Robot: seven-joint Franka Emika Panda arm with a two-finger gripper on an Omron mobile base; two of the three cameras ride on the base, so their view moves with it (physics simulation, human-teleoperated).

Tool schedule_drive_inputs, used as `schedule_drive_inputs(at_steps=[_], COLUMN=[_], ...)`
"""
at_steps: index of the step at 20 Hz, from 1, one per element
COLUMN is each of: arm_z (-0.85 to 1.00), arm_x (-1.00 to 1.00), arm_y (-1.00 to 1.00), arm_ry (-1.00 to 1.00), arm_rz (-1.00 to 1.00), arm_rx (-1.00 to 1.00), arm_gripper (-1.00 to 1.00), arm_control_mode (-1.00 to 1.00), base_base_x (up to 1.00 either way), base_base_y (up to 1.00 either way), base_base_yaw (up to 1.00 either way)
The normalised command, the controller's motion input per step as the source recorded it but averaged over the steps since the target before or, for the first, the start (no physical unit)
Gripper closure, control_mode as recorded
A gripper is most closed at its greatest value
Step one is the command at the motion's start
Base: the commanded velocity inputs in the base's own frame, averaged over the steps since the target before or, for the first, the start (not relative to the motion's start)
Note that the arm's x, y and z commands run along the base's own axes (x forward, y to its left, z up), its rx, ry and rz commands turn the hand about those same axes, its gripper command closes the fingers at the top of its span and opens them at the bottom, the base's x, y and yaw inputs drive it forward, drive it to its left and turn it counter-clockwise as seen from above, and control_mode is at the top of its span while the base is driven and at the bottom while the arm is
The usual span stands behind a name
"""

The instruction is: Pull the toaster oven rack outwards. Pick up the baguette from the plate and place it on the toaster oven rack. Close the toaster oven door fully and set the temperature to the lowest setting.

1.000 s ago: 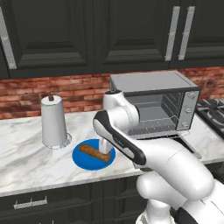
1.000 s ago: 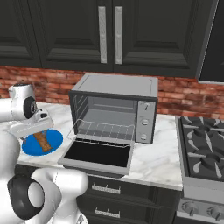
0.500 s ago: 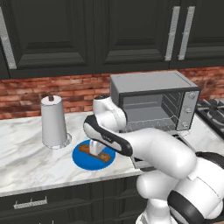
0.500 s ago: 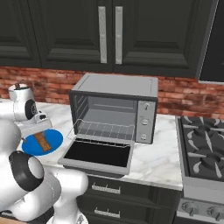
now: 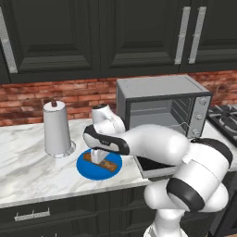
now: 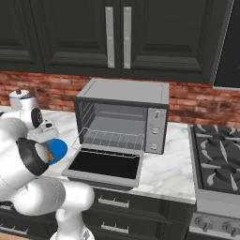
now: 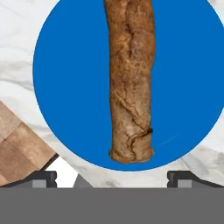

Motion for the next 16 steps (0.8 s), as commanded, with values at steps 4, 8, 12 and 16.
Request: schedule_drive_inputs(at_steps=[4, 8, 12, 16], arm_z=[-0.44, -0.45, -0.36, -0.39], arm_x=[0.34, 0.26, 0.14, 0.03], arm_y=[0.0, 0.0, 0.0, 0.0], arm_ry=[0.05, 0.0, 0.01, 0.0], arm_rz=[0.01, 0.01, 0.01, 0.0], arm_rx=[-0.03, 0.0, 0.0, 0.0], arm_gripper=[-1.0, -1.0, -1.0, -1.0], arm_control_mode=[-1.0, -1.0, -1.0, -1.0], base_base_x=[0.0, 0.0, 0.0, 0.0], base_base_y=[0.0, 0.0, 0.0, 0.0], base_base_yaw=[0.0, 0.0, 0.0, 0.0])
